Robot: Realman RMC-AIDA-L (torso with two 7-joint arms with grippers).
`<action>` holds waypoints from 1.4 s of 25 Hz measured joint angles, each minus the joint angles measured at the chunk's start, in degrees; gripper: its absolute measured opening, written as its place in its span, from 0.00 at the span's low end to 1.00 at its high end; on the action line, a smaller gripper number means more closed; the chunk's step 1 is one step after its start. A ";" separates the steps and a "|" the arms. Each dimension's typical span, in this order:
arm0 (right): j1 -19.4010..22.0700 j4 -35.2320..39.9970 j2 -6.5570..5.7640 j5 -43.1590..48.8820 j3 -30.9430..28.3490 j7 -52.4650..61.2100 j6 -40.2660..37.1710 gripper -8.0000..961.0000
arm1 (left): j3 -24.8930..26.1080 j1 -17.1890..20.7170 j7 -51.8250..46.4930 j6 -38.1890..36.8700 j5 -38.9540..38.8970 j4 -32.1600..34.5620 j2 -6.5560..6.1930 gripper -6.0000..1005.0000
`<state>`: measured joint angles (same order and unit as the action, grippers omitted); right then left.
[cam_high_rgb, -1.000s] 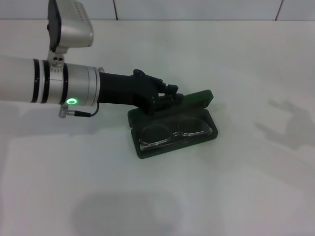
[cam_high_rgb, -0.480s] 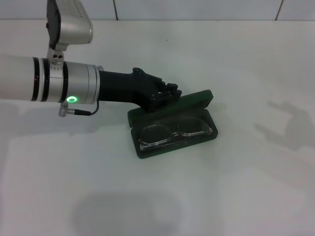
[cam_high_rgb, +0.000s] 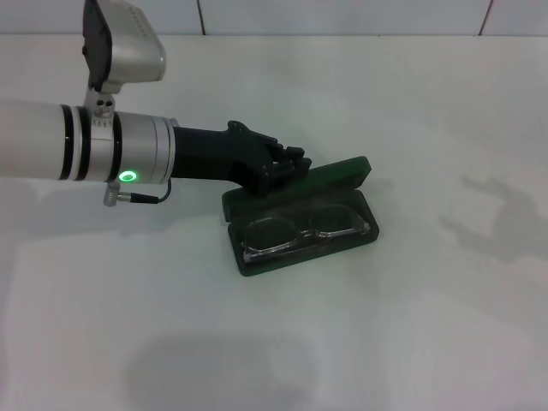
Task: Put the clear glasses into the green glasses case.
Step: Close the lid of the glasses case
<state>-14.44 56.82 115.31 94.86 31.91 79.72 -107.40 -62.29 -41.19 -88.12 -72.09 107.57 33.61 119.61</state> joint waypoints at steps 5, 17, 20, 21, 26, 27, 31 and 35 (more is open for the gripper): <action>-0.19 -0.52 0.00 0.03 0.03 -0.03 0.00 0.80 | -0.03 -0.03 0.53 0.25 0.00 -0.53 0.04 0.16; -0.16 -1.18 0.00 0.00 0.08 -0.02 -0.86 0.80 | -0.60 0.21 0.59 -0.50 -0.06 -1.89 0.10 0.16; -0.16 -1.28 0.00 0.01 0.08 -0.06 -1.03 0.80 | -1.11 0.37 0.65 -1.32 -0.11 -1.89 0.10 0.16; -0.14 -1.28 0.00 0.01 0.08 -0.07 -1.07 0.80 | -1.34 0.39 0.67 -1.56 -0.14 -1.89 0.10 0.16; 0.12 -1.28 0.00 0.01 0.08 -0.15 -1.30 0.80 | -2.51 0.53 0.71 -2.41 -0.38 -2.33 0.10 0.16; 0.14 -1.30 0.00 0.01 0.08 -0.16 -1.31 0.80 | -2.66 0.54 0.72 -2.42 -0.40 -2.44 0.10 0.16; 0.18 -1.73 0.00 0.01 -0.03 -0.26 -1.32 0.80 | -4.44 0.66 1.00 -2.51 -0.83 -3.15 0.21 0.16; 0.14 -1.83 0.00 0.00 -0.02 -0.62 -1.33 0.80 | -6.11 1.19 1.46 -2.53 -2.22 -3.64 0.25 0.16</action>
<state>-14.30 54.99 115.31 94.86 31.89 79.10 -108.73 -68.40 -40.01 -86.66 -74.62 105.35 29.97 119.86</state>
